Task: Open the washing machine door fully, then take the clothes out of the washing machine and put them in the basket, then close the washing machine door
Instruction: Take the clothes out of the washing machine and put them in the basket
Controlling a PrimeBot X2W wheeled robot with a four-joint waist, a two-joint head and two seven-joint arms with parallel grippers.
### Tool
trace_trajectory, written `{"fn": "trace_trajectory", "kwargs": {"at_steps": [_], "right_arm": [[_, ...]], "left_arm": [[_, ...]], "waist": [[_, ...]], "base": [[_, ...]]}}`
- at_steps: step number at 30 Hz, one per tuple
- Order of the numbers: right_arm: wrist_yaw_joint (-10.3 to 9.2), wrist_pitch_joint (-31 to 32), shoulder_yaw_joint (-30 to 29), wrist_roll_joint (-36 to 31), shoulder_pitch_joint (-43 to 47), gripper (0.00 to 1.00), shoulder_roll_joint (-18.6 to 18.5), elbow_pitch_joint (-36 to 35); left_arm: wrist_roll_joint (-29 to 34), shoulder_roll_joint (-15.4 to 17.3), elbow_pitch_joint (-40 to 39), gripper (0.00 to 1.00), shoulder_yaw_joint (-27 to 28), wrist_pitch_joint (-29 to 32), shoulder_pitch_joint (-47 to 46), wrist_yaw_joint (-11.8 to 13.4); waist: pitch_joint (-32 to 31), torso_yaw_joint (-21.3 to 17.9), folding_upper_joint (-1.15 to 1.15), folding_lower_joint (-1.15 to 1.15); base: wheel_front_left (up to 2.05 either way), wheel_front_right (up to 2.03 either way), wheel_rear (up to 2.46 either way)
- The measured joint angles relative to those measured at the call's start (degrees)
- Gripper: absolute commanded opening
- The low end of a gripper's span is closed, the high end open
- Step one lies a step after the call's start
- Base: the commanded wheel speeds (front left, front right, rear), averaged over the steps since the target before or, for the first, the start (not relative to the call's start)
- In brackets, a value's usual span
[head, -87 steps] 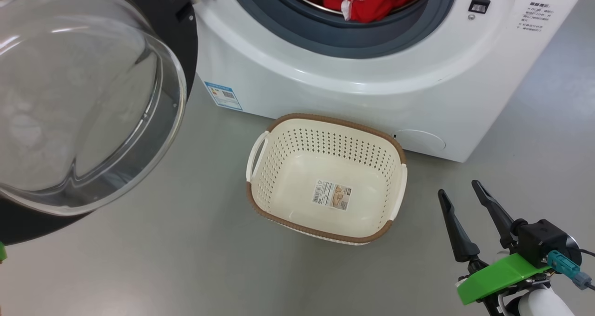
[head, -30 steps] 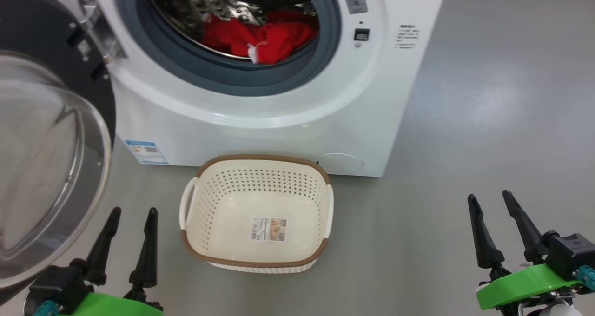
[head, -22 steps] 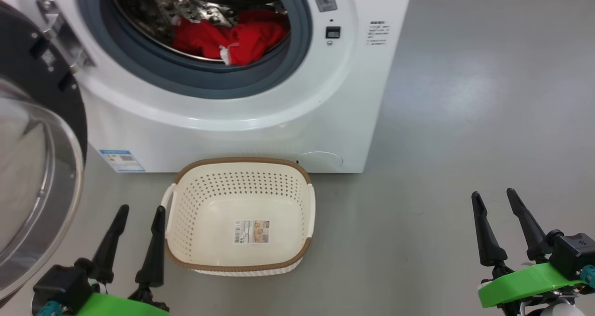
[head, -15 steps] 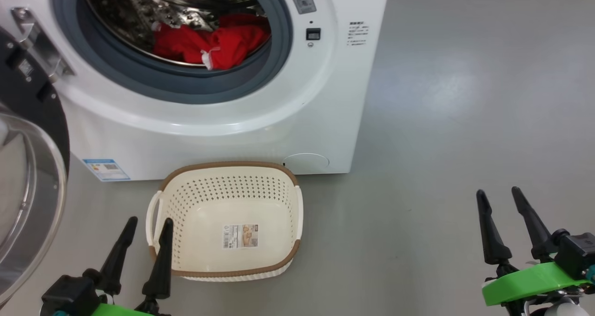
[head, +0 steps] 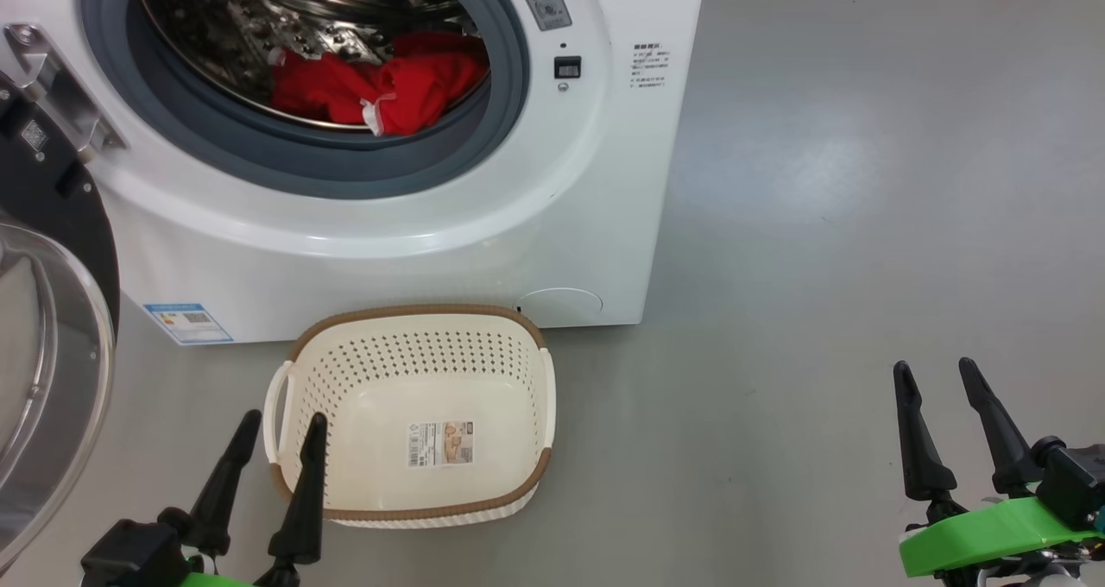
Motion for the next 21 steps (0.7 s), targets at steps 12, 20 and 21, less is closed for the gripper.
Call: {"fn": "trace_trajectory", "kwargs": {"at_steps": [12,20,21], "right_arm": [[0.00,0.0,-0.2,0.0,0.0,1.00,0.3,-0.1],[0.00,0.0,-0.2,0.0,0.0,1.00,0.3,-0.3],[0.00,0.0,-0.2,0.0,0.0,1.00,0.3,-0.3]], "left_arm": [[-0.9,0.1,-0.2,1.00,-0.3,0.0,0.0,0.0],[-1.5,0.1,-0.4,1.00,-0.3,0.0,0.0,0.0],[-1.5,0.1,-0.5,1.00,-0.3,0.0,0.0,0.0]], "waist": [[-0.4,0.6,0.00,0.00],[0.1,0.8,0.00,0.00],[0.1,0.8,0.00,0.00]], "base": [[0.05,-0.05,0.00],[0.76,-0.76,0.00],[0.98,-0.98,0.00]]}}
